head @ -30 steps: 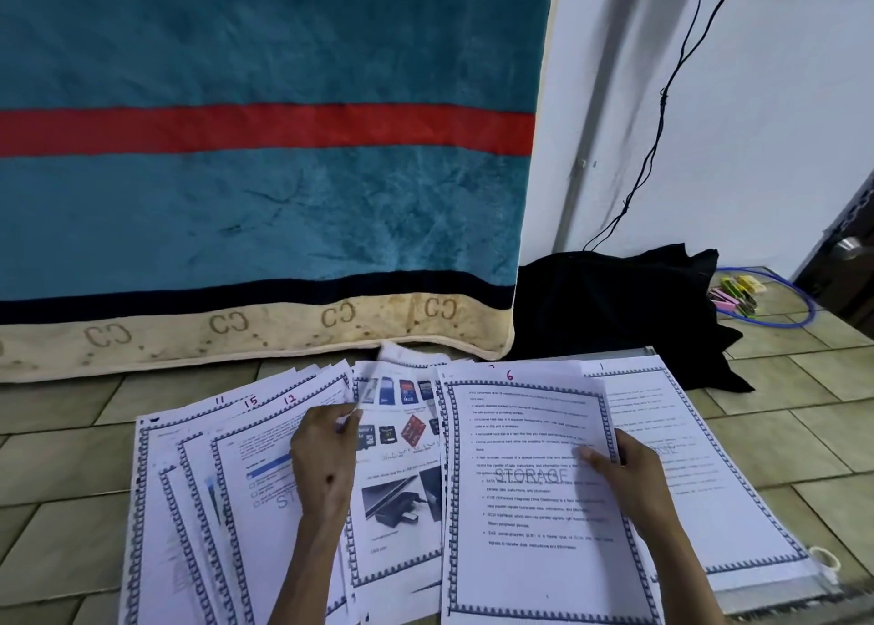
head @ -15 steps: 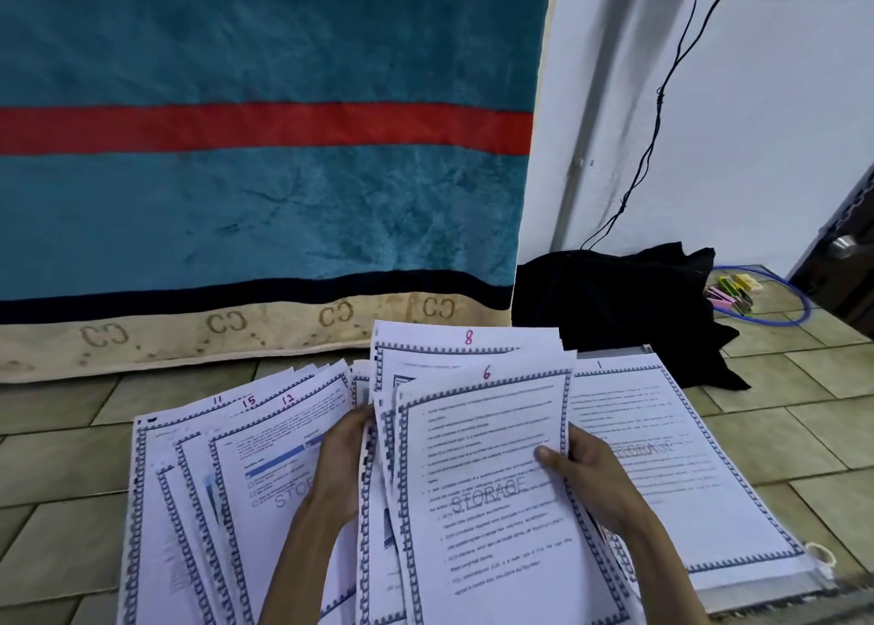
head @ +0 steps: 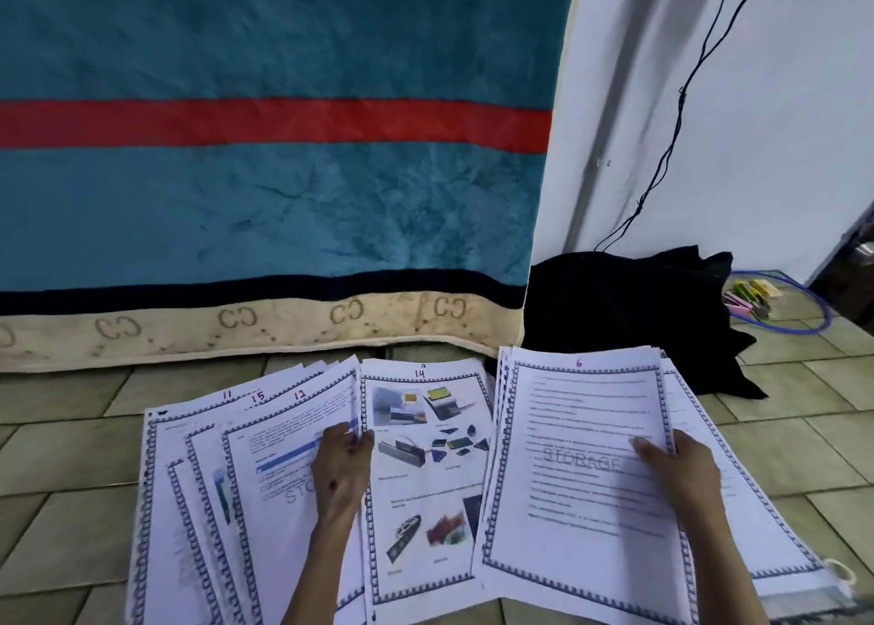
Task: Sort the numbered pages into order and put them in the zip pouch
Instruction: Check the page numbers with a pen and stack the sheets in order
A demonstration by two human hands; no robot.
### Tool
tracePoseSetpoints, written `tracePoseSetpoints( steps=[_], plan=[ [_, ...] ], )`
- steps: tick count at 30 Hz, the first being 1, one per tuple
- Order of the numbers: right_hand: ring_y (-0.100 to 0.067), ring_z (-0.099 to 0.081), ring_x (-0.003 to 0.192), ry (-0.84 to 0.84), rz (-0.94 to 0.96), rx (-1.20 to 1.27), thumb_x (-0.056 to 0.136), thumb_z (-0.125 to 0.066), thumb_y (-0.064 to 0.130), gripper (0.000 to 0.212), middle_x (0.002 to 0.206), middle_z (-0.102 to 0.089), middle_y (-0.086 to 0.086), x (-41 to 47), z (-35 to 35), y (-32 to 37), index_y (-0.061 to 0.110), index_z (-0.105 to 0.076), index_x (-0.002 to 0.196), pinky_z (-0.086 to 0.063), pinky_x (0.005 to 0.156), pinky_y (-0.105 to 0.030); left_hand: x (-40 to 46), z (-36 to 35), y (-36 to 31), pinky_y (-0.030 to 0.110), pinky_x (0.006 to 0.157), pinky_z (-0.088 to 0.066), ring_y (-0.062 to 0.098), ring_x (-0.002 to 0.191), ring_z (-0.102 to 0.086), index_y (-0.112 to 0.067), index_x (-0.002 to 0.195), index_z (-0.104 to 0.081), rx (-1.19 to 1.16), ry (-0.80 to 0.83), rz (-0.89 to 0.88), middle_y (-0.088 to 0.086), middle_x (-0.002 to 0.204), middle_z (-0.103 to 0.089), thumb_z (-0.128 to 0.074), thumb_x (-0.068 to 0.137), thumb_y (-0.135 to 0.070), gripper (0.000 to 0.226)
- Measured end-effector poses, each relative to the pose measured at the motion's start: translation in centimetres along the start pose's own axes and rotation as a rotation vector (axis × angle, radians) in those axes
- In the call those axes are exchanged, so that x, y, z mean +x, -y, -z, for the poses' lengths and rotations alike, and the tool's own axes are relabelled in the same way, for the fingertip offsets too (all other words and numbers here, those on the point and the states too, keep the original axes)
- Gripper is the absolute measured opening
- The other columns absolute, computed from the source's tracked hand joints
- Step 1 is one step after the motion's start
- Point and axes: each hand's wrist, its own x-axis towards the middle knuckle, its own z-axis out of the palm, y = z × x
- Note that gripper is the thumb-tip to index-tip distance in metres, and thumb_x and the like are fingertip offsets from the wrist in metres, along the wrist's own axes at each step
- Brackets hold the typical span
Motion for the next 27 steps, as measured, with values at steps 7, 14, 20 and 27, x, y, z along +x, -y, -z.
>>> tracePoseSetpoints(
  steps=[7, 14, 20, 27],
  plan=[
    [-0.045, -0.039, 0.123, -0.278, 0.048, -0.328, 0.087, -0.062, 0.017, 0.055, 0.131, -0.047, -0.031, -2.0, -1.4, 2.7, -0.001, -0.041, 0.135, -0.036, 0.097, -0.053, 1.0, -0.3, 0.0, 0.03, 0.085, -0.045, 0.026, 0.093, -0.064, -0.008, 0.093, -0.068, 0.017, 0.134, 0.004, 0.014, 0.098, -0.071, -0.067, 0.082, -0.016, 0.013],
    [-0.008, -0.004, 0.143, 0.53, 0.664, -0.404, 0.091, -0.021, 0.059, 0.058, 0.154, -0.021, 0.01, -12.0, -11.4, 6.8, 0.035, -0.028, 0.144, -0.005, 0.118, -0.031, 1.8, 0.5, 1.4, 0.032, 0.065, -0.057, 0.032, 0.082, -0.065, -0.005, 0.101, -0.064, -0.453, 0.198, 0.218, 0.018, 0.099, -0.068, -0.069, 0.081, -0.004, 0.021],
    [-0.013, 0.013, 0.145, 0.664, 0.693, -0.652, 0.061, 0.019, 0.071, 0.095, 0.158, 0.002, 0.013, -12.5, -15.3, 4.3, 0.04, -0.008, 0.147, 0.019, 0.111, -0.029, 2.0, 3.6, 2.9, 0.034, 0.077, -0.053, 0.029, 0.091, -0.061, 0.003, 0.11, -0.062, -0.564, 0.136, 0.237, 0.014, 0.106, -0.064, -0.064, 0.083, 0.0, 0.027],
    [-0.018, 0.008, 0.147, 0.564, 0.649, -0.697, 0.066, 0.016, 0.067, 0.095, 0.159, -0.003, 0.004, -12.4, -15.4, 5.5, 0.03, -0.018, 0.147, 0.009, 0.114, -0.031, 2.4, 5.2, 5.0, 0.033, 0.074, -0.049, 0.029, 0.081, -0.061, 0.003, 0.108, -0.063, -0.632, 0.017, 0.284, 0.009, 0.08, -0.065, -0.071, 0.079, -0.005, 0.031]
  ],
)
